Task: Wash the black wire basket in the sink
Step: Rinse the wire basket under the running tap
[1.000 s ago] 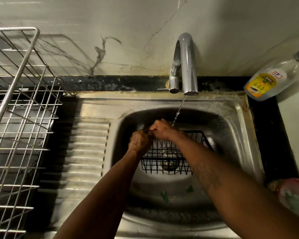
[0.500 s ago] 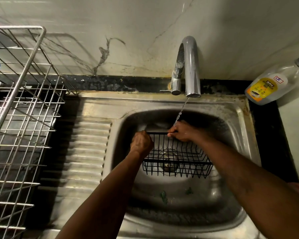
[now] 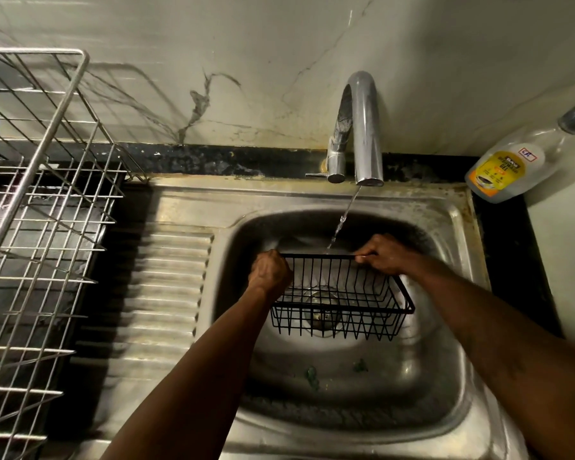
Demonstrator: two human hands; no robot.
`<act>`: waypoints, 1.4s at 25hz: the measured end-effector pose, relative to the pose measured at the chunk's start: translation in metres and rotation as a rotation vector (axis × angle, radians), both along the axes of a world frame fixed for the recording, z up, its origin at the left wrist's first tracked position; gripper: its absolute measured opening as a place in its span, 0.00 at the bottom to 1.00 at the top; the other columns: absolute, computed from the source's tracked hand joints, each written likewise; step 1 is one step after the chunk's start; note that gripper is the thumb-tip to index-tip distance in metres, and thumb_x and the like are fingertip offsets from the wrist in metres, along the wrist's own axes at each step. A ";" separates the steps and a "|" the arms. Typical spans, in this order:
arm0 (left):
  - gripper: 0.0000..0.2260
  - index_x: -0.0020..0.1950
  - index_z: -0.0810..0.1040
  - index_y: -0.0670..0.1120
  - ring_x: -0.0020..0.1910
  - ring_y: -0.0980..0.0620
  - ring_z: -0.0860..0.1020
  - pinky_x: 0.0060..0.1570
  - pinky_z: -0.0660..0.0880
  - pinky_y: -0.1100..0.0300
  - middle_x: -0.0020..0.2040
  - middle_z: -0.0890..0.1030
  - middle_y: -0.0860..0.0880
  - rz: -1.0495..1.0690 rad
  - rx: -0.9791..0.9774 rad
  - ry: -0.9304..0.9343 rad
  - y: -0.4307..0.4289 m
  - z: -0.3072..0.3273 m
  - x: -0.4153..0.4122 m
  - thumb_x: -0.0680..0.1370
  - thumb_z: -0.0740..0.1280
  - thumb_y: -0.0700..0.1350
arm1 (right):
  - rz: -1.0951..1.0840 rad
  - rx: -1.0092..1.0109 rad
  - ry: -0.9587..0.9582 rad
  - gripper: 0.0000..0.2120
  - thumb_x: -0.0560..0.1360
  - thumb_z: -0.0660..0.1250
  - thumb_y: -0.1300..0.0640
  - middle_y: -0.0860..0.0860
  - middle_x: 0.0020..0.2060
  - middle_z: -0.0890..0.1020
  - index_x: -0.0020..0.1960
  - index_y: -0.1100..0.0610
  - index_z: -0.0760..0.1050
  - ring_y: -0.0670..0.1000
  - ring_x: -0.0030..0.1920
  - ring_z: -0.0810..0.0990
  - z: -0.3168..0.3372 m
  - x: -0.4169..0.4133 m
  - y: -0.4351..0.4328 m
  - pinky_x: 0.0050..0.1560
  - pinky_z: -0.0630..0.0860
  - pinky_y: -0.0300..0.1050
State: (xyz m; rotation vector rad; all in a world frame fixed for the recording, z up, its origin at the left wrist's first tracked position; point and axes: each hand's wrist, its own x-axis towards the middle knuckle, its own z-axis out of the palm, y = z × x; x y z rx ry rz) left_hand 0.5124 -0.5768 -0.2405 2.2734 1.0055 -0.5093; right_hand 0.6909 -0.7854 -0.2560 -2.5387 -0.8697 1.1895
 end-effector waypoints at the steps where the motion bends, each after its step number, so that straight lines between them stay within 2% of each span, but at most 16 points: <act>1: 0.07 0.40 0.74 0.45 0.30 0.57 0.71 0.26 0.64 0.67 0.36 0.75 0.49 0.010 -0.008 -0.001 0.000 0.000 0.000 0.78 0.64 0.38 | 0.005 -0.024 -0.028 0.10 0.79 0.70 0.57 0.47 0.58 0.84 0.60 0.54 0.83 0.50 0.60 0.81 0.003 0.008 -0.012 0.66 0.74 0.47; 4: 0.11 0.36 0.71 0.47 0.32 0.56 0.74 0.27 0.67 0.66 0.38 0.77 0.48 0.045 -0.031 -0.014 0.000 -0.003 0.001 0.78 0.64 0.38 | 0.010 -0.047 -0.121 0.12 0.77 0.70 0.61 0.51 0.58 0.84 0.60 0.54 0.83 0.51 0.58 0.81 0.006 0.006 -0.006 0.63 0.76 0.46; 6: 0.12 0.36 0.71 0.47 0.32 0.55 0.74 0.27 0.69 0.66 0.37 0.76 0.49 0.067 -0.042 -0.018 0.001 -0.006 0.000 0.78 0.65 0.38 | -0.018 0.086 -0.204 0.10 0.78 0.70 0.57 0.47 0.54 0.81 0.59 0.49 0.82 0.49 0.53 0.80 0.013 -0.012 0.016 0.59 0.78 0.48; 8: 0.08 0.39 0.75 0.45 0.34 0.53 0.77 0.31 0.75 0.63 0.39 0.78 0.47 0.073 -0.029 -0.017 -0.001 -0.007 -0.001 0.78 0.66 0.39 | 0.056 0.238 -0.256 0.03 0.78 0.70 0.51 0.47 0.44 0.81 0.51 0.48 0.81 0.47 0.45 0.80 0.022 -0.038 0.046 0.50 0.79 0.46; 11: 0.06 0.46 0.81 0.42 0.43 0.44 0.82 0.39 0.78 0.57 0.45 0.82 0.43 0.055 0.000 -0.020 -0.003 -0.007 -0.002 0.76 0.67 0.43 | 0.103 0.179 -0.075 0.07 0.79 0.67 0.52 0.51 0.40 0.80 0.47 0.54 0.81 0.49 0.42 0.78 0.021 -0.070 0.099 0.44 0.72 0.43; 13: 0.10 0.50 0.82 0.40 0.47 0.40 0.82 0.44 0.79 0.54 0.47 0.83 0.40 0.050 -0.010 -0.025 -0.004 -0.005 -0.001 0.76 0.67 0.46 | 0.098 0.097 -0.023 0.08 0.76 0.67 0.56 0.56 0.42 0.81 0.46 0.59 0.83 0.54 0.44 0.79 0.019 -0.077 0.124 0.44 0.74 0.45; 15: 0.11 0.51 0.82 0.40 0.48 0.40 0.82 0.47 0.79 0.52 0.48 0.83 0.41 0.067 -0.013 -0.028 -0.003 -0.004 0.001 0.76 0.67 0.46 | 0.088 0.071 0.008 0.08 0.74 0.67 0.58 0.55 0.39 0.80 0.45 0.61 0.83 0.55 0.44 0.80 0.018 -0.078 0.131 0.45 0.78 0.45; 18: 0.13 0.51 0.83 0.42 0.48 0.41 0.82 0.44 0.78 0.55 0.46 0.83 0.42 0.056 -0.034 -0.038 -0.003 -0.006 0.001 0.76 0.69 0.50 | -0.040 0.099 0.106 0.06 0.71 0.67 0.62 0.56 0.36 0.83 0.43 0.60 0.82 0.56 0.40 0.84 0.009 -0.082 0.127 0.41 0.84 0.50; 20: 0.14 0.53 0.83 0.43 0.48 0.41 0.82 0.44 0.78 0.54 0.47 0.84 0.41 0.023 -0.022 -0.043 -0.003 -0.005 0.000 0.75 0.70 0.52 | -0.108 0.168 0.192 0.08 0.71 0.64 0.63 0.60 0.39 0.84 0.43 0.60 0.83 0.59 0.41 0.84 0.007 -0.090 0.128 0.43 0.84 0.56; 23: 0.14 0.51 0.83 0.41 0.46 0.42 0.82 0.41 0.76 0.55 0.47 0.83 0.41 0.053 -0.010 -0.037 -0.003 -0.006 -0.001 0.75 0.71 0.51 | -0.063 0.158 0.233 0.10 0.76 0.63 0.63 0.57 0.38 0.83 0.42 0.58 0.83 0.55 0.40 0.79 0.005 -0.091 0.119 0.42 0.78 0.47; 26: 0.07 0.48 0.80 0.40 0.38 0.48 0.80 0.33 0.74 0.59 0.43 0.80 0.45 0.080 -0.005 -0.034 -0.005 -0.009 -0.003 0.77 0.68 0.44 | -0.191 0.018 0.230 0.13 0.79 0.69 0.47 0.53 0.40 0.84 0.46 0.57 0.82 0.51 0.40 0.81 -0.008 -0.064 0.071 0.41 0.77 0.44; 27: 0.04 0.47 0.79 0.41 0.36 0.51 0.78 0.31 0.74 0.60 0.41 0.79 0.46 0.094 -0.016 -0.034 -0.008 -0.008 -0.004 0.78 0.66 0.40 | -0.287 -0.061 0.197 0.16 0.75 0.72 0.43 0.53 0.41 0.84 0.46 0.56 0.82 0.50 0.41 0.82 -0.011 -0.052 0.049 0.41 0.80 0.44; 29: 0.05 0.43 0.77 0.44 0.34 0.52 0.77 0.31 0.75 0.61 0.40 0.79 0.46 0.093 -0.021 -0.046 -0.014 -0.009 -0.002 0.77 0.63 0.38 | -0.415 -0.176 0.125 0.21 0.67 0.79 0.41 0.53 0.43 0.85 0.49 0.56 0.81 0.52 0.43 0.84 -0.009 -0.033 0.020 0.42 0.82 0.45; 32: 0.07 0.37 0.74 0.45 0.34 0.51 0.78 0.30 0.72 0.61 0.40 0.80 0.45 0.101 -0.037 -0.066 -0.020 -0.013 0.002 0.75 0.64 0.37 | -0.244 -0.298 -0.113 0.25 0.65 0.81 0.44 0.53 0.48 0.81 0.53 0.55 0.76 0.54 0.50 0.80 0.001 -0.031 0.029 0.53 0.81 0.52; 33: 0.07 0.37 0.74 0.45 0.34 0.51 0.78 0.30 0.71 0.62 0.40 0.80 0.45 0.110 -0.039 -0.064 -0.021 -0.013 0.003 0.75 0.64 0.38 | -0.122 -0.327 -0.199 0.25 0.66 0.80 0.43 0.52 0.49 0.79 0.54 0.54 0.75 0.54 0.50 0.79 0.006 -0.037 0.041 0.53 0.80 0.52; 35: 0.07 0.37 0.74 0.45 0.35 0.50 0.78 0.30 0.72 0.62 0.40 0.80 0.45 0.105 -0.033 -0.053 -0.021 -0.012 0.005 0.75 0.64 0.39 | 0.081 -0.275 -0.200 0.21 0.71 0.76 0.42 0.52 0.51 0.77 0.56 0.53 0.75 0.53 0.49 0.77 0.009 -0.054 0.073 0.48 0.77 0.49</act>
